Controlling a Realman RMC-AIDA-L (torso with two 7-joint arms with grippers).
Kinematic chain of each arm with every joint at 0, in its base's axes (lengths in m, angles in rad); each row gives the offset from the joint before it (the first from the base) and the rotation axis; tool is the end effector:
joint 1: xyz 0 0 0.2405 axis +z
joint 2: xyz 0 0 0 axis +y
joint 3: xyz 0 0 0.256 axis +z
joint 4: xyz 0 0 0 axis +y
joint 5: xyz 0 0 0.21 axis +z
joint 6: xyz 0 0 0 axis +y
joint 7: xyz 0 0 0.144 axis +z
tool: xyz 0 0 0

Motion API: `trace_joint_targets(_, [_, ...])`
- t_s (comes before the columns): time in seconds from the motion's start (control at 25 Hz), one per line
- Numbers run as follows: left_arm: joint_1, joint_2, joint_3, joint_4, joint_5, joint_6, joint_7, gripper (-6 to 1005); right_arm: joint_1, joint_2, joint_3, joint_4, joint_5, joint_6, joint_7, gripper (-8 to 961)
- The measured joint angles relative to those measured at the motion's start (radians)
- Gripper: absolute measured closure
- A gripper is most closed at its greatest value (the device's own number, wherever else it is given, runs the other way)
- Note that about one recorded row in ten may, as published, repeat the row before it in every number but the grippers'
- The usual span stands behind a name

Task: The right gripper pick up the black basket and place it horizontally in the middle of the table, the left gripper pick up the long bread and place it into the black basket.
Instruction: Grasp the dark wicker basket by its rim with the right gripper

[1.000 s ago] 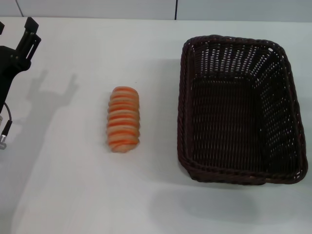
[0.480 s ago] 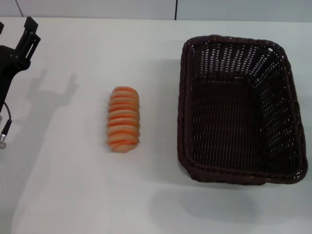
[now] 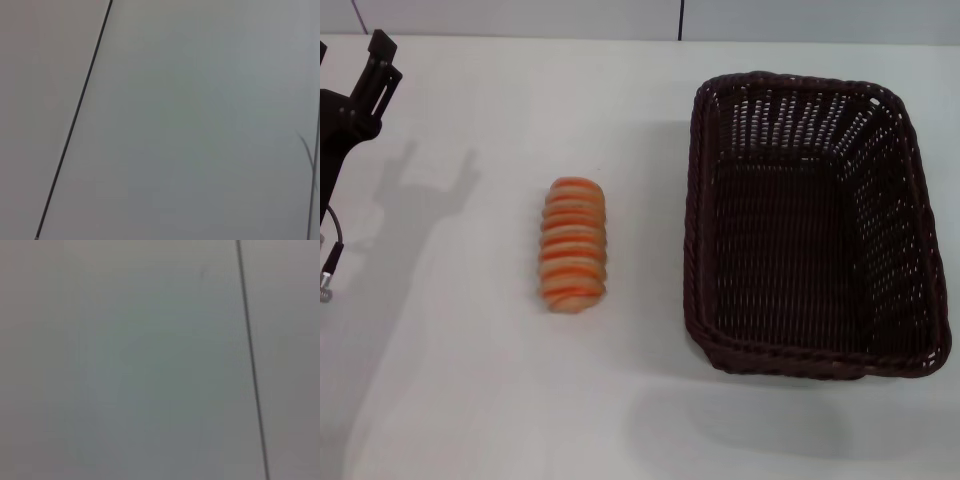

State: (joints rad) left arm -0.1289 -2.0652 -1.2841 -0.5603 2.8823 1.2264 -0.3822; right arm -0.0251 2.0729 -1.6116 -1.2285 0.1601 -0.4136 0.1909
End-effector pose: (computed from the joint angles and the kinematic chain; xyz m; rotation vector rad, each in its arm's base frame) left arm -0.3047 0.2897 0.0156 -1.5119 -0.5450 -1.0581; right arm 0.2840 0.3343 0.0839 -1.4291 0.6212 0.6876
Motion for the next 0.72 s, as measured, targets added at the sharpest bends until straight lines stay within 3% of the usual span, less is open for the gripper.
trace_joint_targets(0.08, [0.0,0.0,0.0,0.0,0.0,0.0,0.0,153,-0.009,0.0,0.002,-0.183,-0.003,0.257,-0.006,376])
trace_joint_targets(0.12, [0.0,0.0,0.0,0.0,0.0,0.0,0.0,153,-0.009,0.0,0.002,-0.183,-0.003,0.257,-0.006,376])
trace_joint_targets(0.24, [0.001,0.001,-0.003,-0.001,0.0,0.001,-0.006,153,-0.01,0.0,0.003,-0.327,-0.004,0.498,-0.007,377])
trace_joint_targets(0.28, [0.006,0.001,-0.007,-0.006,0.0,0.002,-0.017,153,-0.008,0.002,0.003,-0.422,-0.004,0.651,-0.007,377])
trace_joint_targets(0.32, [0.006,0.001,-0.007,-0.006,0.0,0.002,-0.017,152,-0.008,0.002,0.003,-0.422,-0.004,0.651,-0.007,377])
trace_joint_targets(0.44, [0.013,0.004,-0.011,-0.01,0.0,0.006,-0.036,152,-0.001,0.003,0.005,-0.547,-0.002,0.858,-0.005,378])
trace_joint_targets(0.48, [0.015,0.005,-0.015,-0.01,0.0,0.007,-0.051,152,0.009,0.004,0.012,-0.625,0.003,0.989,0.013,378])
trace_joint_targets(0.52, [0.015,0.005,-0.015,-0.01,0.0,0.007,-0.051,152,0.009,0.004,0.012,-0.625,0.003,0.989,0.013,378])
trace_joint_targets(0.56, [0.015,0.005,-0.016,-0.01,0.0,0.007,-0.056,152,0.024,0.004,0.021,-0.683,0.005,1.107,0.042,379])
trace_joint_targets(0.6, [0.016,0.006,-0.018,-0.01,0.0,0.008,-0.061,152,0.024,0.004,0.021,-0.683,0.005,1.107,0.042,379])
trace_joint_targets(0.68, [0.021,0.006,-0.03,-0.01,0.0,0.011,-0.064,152,0.056,0.004,0.035,-0.751,0.014,1.272,0.072,379])
trace_joint_targets(0.72, [0.021,0.006,-0.03,-0.01,0.0,0.011,-0.064,152,0.056,0.004,0.035,-0.751,0.014,1.272,0.072,379])
